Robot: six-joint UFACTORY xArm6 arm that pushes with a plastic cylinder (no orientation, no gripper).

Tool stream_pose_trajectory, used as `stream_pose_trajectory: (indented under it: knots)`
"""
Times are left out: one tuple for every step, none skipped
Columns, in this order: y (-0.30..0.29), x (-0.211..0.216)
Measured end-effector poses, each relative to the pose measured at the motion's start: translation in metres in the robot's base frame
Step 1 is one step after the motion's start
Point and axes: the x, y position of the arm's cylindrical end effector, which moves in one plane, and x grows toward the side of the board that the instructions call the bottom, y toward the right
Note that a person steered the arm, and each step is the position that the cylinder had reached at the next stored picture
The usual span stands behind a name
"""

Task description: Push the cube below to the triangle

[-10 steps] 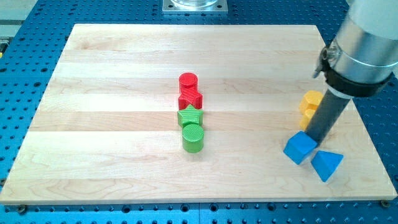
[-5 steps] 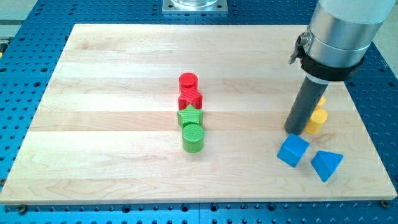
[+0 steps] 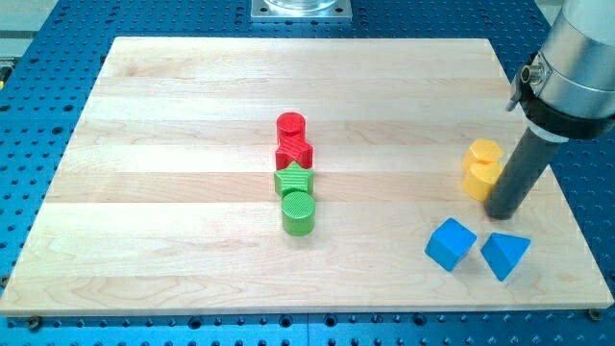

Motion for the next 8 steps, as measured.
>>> stream_pose_trajectory:
  knots:
    - [-0.004,-0.022]
    - [-0.008,-0.026]
    - [-0.014,-0.027]
    - [-0.054,-0.027]
    - [-0.072,-0.002]
    - [-0.088,0.035]
    - [-0.075,0.066]
    - [-0.071,0.072]
